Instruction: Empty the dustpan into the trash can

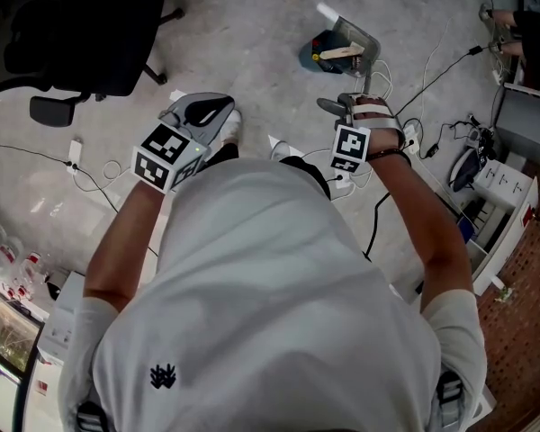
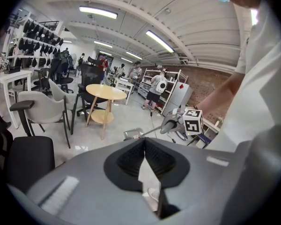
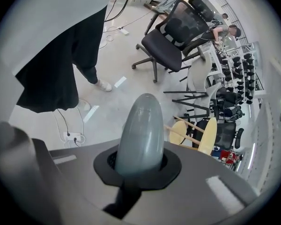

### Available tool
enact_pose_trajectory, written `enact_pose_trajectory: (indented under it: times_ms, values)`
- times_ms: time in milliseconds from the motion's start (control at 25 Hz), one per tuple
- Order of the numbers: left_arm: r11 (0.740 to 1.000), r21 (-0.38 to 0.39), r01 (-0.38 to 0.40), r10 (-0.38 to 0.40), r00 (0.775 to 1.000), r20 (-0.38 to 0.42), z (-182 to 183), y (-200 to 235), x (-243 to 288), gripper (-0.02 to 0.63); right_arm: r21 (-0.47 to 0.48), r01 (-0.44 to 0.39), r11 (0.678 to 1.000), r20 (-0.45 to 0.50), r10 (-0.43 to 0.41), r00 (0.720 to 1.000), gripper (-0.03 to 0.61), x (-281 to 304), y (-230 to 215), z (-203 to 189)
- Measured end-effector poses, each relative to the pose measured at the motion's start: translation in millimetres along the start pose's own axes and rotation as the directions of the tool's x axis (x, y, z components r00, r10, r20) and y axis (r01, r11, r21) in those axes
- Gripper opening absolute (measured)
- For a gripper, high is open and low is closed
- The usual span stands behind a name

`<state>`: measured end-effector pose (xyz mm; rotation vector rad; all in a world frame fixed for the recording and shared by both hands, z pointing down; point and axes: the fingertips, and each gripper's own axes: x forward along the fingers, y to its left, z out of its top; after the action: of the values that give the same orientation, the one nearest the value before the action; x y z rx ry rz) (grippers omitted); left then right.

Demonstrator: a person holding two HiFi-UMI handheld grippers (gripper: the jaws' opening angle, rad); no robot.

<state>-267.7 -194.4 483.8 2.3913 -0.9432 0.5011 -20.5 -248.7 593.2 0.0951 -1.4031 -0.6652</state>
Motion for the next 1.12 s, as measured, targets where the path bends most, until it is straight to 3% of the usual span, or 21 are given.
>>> enact_pose_trajectory:
  times_ms: [280,680,1120]
  values:
    - [1.000,0.004,0.023,-0.023,1.000,-0.003,-6.6,-3.1,-1.2,0.057,-0.080,0.017,0.997,-0.096,-0.025,0.995,0.000,0.4,-1.1,-9.8]
    - [0.998,0.037,0.051,-0.051,0.999,0.002,-0.8,-7.8,1.1,0.057,-0.056,0.103,0.993,-0.176,-0.111,0.978,-0.002,-7.6,-22.3,-49.1]
    - [0.997,0.044,0.061,-0.061,0.998,-0.006,-5.5,-8.6,1.9,0.057,-0.198,0.156,0.968,-0.258,-0.205,0.944,-0.002,-8.0,-47.7,-94.0]
